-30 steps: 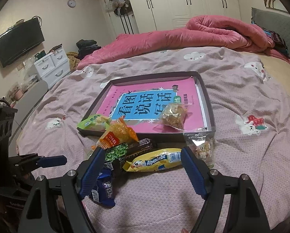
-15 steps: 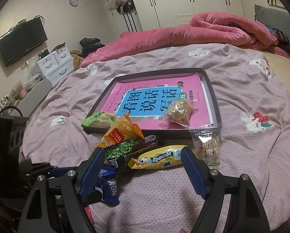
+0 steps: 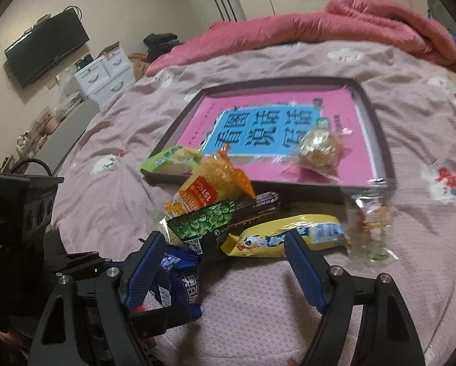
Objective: Organize snacks
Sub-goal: 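Grasp the blue biscuit pack with the left tool while the right tool grasps the green pea-snack bag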
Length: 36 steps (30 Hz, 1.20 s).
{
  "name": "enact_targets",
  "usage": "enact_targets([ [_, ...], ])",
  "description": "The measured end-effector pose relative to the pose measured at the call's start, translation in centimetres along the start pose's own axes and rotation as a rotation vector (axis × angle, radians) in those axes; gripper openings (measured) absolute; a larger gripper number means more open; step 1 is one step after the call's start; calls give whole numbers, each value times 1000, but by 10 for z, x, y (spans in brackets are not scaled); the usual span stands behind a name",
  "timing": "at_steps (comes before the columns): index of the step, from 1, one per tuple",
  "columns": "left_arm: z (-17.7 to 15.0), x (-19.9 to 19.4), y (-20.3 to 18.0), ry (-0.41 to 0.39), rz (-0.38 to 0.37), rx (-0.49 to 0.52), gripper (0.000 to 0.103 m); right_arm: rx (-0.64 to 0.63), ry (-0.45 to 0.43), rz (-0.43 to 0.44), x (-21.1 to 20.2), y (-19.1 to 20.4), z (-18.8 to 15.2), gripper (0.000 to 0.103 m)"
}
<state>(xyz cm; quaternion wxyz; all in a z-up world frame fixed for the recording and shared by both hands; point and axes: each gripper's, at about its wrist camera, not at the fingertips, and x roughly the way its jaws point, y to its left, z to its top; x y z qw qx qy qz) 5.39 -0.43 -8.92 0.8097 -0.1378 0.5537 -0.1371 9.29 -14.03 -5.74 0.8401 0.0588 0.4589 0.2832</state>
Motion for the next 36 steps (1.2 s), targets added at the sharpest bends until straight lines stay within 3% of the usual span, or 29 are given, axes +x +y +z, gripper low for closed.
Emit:
enact_targets([
  [4, 1, 1, 3, 1, -9, -12, 81, 14, 8, 30, 7, -2, 0, 65],
  [16, 4, 7, 5, 3, -14, -22, 81, 20, 9, 86, 22, 2, 6, 43],
  [24, 10, 13, 5, 0, -10, -34, 80, 44, -19, 94, 17, -2, 5, 40],
  [32, 15, 16, 9, 2, -29, -48, 60, 110, -80, 93, -3, -16, 5, 40],
  [34, 15, 16, 8, 6, -39, -40, 51, 100, -93, 88, -5, -14, 5, 40],
  [36, 15, 16, 6, 6, -37, -27, 51, 93, -107, 91, -9, -11, 6, 40],
])
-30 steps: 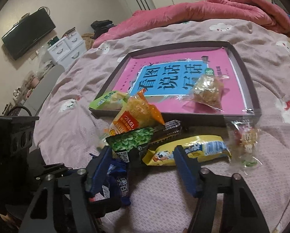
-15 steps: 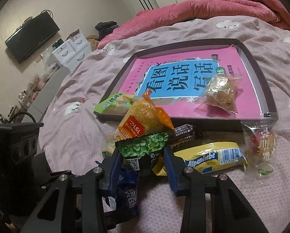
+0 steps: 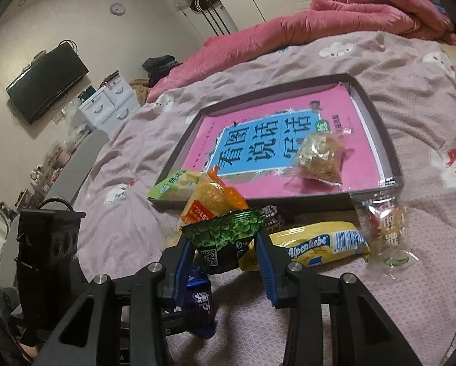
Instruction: Organize snacks
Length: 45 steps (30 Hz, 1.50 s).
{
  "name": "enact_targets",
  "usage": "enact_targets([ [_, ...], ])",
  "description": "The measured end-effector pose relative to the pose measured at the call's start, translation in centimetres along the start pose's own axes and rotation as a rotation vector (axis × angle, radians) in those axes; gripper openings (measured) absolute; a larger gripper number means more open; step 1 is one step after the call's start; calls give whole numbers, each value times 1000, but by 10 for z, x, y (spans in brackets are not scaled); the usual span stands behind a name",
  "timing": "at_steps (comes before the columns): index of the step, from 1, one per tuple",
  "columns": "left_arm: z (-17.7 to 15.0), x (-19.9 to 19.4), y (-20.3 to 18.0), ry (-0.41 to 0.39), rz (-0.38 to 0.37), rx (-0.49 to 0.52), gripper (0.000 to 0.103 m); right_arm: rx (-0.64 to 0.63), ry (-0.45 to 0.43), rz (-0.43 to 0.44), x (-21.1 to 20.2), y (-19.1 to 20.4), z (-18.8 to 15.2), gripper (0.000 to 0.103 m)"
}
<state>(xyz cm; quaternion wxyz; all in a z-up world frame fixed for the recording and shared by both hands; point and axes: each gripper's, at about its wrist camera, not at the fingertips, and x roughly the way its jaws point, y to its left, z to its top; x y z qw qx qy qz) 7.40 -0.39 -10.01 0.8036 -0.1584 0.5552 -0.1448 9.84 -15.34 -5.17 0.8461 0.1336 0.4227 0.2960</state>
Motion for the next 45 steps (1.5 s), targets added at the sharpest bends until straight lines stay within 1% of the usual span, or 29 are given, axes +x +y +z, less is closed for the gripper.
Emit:
enact_targets([
  [6, 0, -1, -1, -2, -5, -2, 51, -5, -34, 9, -9, 3, 2, 40],
  [14, -4, -18, -2, -34, -4, 23, 51, -15, -82, 6, -22, 4, 2, 40],
  [18, -4, -32, -2, -75, -1, 39, 51, -33, -92, 5, -25, 8, 1, 40],
  [22, -6, -40, 0, -100, 5, 37, 51, -54, -115, 2, -29, 12, 0, 40],
  [30, -6, -61, 2, -167, 19, 40, 51, -49, -136, 13, -34, 12, 1, 39],
  [37, -3, -68, 2, -201, 25, 38, 51, -48, -142, 12, -37, 13, 1, 39],
  [45, 0, -80, 3, -249, 40, 37, 51, -69, -151, -14, -39, 15, 1, 39],
])
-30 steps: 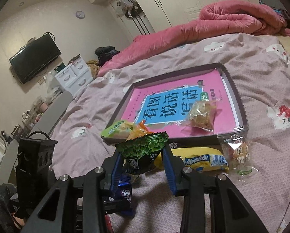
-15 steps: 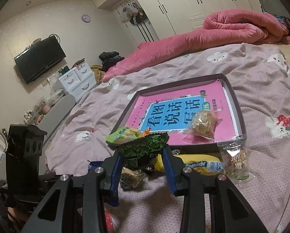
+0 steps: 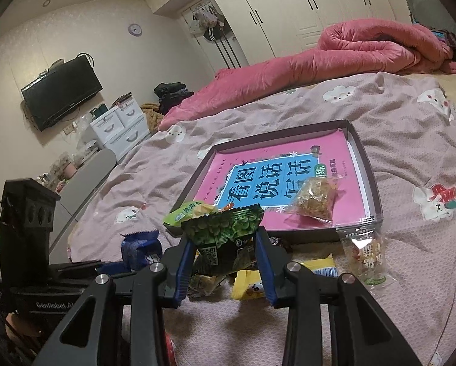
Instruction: Organize snacks
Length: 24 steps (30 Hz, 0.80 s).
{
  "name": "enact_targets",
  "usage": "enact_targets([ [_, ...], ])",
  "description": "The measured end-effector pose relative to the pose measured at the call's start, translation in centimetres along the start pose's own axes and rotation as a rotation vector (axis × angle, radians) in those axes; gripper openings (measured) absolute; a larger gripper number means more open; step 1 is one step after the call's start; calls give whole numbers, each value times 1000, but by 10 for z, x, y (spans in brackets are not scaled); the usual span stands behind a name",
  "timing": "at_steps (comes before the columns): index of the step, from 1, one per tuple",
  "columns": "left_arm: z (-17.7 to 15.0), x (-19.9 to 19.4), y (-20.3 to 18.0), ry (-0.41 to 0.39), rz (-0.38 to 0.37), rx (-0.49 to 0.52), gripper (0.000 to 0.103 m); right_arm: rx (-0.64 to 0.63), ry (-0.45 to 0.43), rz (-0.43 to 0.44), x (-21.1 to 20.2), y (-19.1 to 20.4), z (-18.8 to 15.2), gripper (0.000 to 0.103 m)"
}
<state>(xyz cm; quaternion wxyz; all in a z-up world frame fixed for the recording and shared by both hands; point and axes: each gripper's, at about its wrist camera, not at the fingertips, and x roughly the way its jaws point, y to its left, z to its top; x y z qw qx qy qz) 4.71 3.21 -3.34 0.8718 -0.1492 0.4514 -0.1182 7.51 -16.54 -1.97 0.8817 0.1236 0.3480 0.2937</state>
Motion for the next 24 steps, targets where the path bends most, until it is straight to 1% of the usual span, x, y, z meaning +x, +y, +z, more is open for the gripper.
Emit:
enact_targets([
  [5, 4, -5, 1, -28, 12, 0, 51, -1, -8, -9, -1, -1, 1, 39],
  [13, 16, -15, 10, -75, 32, -28, 51, 28, -23, -31, -3, -10, 4, 39],
  [24, 29, -17, 16, -103, 58, -50, 51, 52, -52, -69, -8, -22, 7, 39],
])
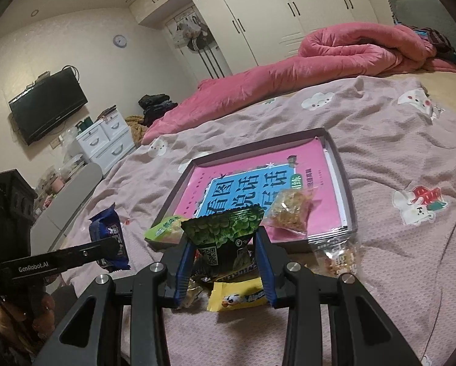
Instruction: Organize snacks
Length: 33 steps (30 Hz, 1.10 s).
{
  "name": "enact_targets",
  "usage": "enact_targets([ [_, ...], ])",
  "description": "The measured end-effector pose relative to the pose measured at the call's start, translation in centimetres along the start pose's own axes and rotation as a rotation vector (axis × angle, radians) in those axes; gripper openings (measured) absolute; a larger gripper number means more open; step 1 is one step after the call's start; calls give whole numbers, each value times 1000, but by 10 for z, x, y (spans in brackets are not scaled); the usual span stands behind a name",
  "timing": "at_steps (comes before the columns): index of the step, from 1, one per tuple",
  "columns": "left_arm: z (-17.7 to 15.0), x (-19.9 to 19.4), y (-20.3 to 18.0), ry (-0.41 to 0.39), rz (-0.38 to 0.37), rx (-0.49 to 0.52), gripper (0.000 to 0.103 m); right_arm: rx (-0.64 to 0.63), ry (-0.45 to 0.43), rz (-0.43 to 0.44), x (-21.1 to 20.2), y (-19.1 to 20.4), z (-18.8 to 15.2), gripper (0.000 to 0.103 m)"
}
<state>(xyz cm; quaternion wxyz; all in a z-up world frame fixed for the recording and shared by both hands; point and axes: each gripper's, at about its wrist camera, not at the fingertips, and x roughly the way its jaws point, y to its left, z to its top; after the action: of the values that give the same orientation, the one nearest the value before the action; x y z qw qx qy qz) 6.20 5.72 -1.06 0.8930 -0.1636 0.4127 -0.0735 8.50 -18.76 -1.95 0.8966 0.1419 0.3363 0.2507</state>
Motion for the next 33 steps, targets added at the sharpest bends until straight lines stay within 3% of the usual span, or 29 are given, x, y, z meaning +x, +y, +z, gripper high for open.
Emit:
enact_targets([
  [33, 44, 27, -2, -82, 19, -10, 51, 57, -95, -111, -14, -30, 20, 39],
])
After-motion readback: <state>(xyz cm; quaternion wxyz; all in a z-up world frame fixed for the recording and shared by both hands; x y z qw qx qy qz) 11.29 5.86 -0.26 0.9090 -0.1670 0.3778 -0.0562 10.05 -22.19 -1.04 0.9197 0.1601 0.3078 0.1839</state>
